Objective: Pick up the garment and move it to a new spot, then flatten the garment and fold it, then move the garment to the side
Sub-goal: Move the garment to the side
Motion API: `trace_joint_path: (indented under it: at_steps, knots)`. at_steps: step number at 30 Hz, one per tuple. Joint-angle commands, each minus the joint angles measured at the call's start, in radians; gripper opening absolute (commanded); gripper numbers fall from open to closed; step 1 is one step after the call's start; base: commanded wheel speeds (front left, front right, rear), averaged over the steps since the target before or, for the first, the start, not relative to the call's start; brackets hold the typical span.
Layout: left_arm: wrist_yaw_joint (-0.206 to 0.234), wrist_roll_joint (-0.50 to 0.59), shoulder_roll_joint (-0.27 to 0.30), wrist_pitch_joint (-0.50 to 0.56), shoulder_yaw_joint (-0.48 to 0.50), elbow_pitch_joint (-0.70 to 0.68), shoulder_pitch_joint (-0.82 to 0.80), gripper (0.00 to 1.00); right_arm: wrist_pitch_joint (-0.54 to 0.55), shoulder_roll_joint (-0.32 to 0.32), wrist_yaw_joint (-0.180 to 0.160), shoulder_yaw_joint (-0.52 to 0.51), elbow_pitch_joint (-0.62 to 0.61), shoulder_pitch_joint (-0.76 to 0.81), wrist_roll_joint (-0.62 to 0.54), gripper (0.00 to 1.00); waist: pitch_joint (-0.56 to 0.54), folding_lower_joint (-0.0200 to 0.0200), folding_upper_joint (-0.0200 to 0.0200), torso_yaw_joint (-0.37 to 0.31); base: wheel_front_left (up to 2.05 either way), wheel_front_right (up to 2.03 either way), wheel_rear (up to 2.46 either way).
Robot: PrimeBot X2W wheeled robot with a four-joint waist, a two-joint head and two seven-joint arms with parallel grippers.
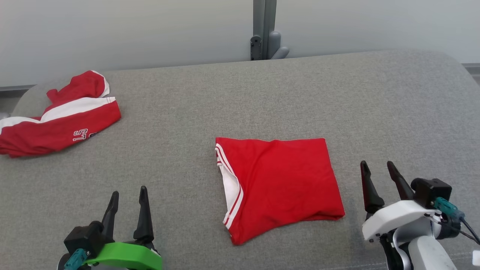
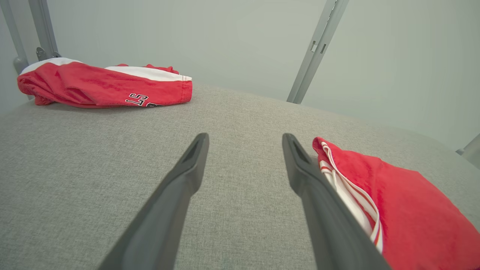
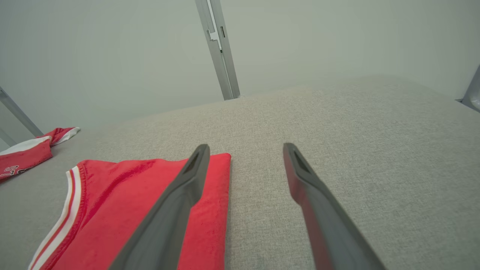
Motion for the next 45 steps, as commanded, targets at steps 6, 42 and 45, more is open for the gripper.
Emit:
trace_joint_path:
  at_steps: [6,42,45]
  knots:
    - [-0.010,0.015,-0.007,-0.003,0.001,0.004,-0.038,1.00,0.084,-0.048,0.000,0.048,0.142,-0.120,0.045,1.00,0.045,0.0000,0.0093,0.038,0.00,0.00,0.00]
    - [-0.055,0.087,-0.051,-0.003,0.048,0.022,-0.113,1.00,0.193,-0.232,-0.001,0.372,0.526,-0.485,0.429,0.00,0.170,0.0000,0.0093,0.003,0.00,0.00,0.00]
    - [-0.058,0.096,-0.046,-0.003,0.046,0.017,-0.128,1.00,0.170,-0.249,-0.001,0.379,0.541,-0.526,0.429,0.00,0.196,0.0000,0.0093,-0.081,0.00,0.00,0.00]
